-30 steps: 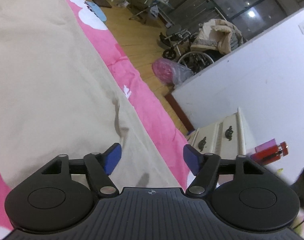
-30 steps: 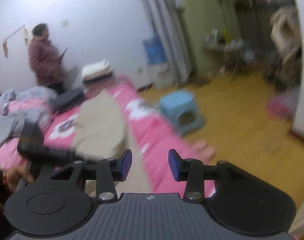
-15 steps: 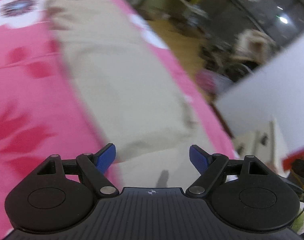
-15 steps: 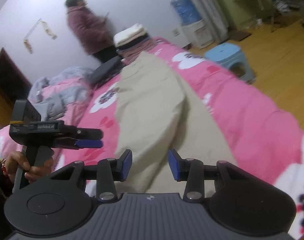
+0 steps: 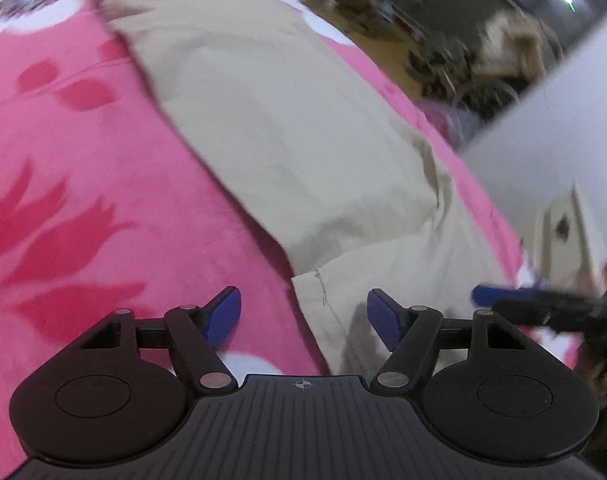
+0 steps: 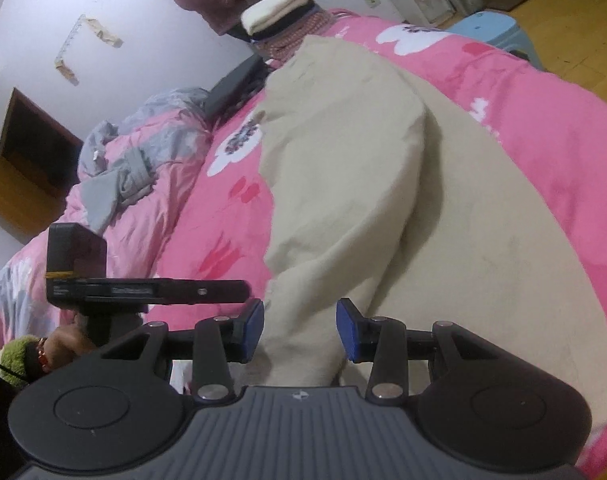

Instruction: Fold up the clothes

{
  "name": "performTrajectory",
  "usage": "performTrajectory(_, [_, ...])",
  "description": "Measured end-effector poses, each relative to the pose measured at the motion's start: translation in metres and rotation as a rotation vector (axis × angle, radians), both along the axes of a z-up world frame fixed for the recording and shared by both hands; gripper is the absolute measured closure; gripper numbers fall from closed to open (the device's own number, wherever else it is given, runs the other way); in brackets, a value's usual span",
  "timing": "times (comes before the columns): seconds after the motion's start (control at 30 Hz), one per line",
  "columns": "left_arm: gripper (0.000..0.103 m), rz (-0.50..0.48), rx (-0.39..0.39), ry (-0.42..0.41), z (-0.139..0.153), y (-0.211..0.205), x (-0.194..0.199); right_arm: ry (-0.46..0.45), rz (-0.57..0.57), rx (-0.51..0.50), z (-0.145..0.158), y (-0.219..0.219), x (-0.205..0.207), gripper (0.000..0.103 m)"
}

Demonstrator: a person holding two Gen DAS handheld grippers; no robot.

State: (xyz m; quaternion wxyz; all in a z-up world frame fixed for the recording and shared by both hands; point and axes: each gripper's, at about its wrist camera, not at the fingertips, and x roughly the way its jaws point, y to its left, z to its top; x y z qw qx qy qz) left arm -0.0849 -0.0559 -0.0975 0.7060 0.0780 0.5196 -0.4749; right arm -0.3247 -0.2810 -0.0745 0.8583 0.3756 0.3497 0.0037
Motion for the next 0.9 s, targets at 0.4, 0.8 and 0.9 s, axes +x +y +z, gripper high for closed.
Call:
performTrajectory(0.4, [0.087, -0.037, -0.072, -0.038, -0.012, 0.002, -0.020, 0.104, -0.086, -0.021, -0.013, -0.005, -0.021, 0.060])
performTrajectory(0.8, [0.098, -0.296, -0.349, 0.103, 0.027, -0.006, -0.065, 0.051, -0.256, -0.030, 0.010, -0.030, -0.055, 0.060])
performTrajectory(0.9, [0.098, -0.378, -0.345, 0.127, 0.023, -0.024, -0.080, 0.046, -0.306, -0.013, 0.013, -0.041, -0.068, 0.060])
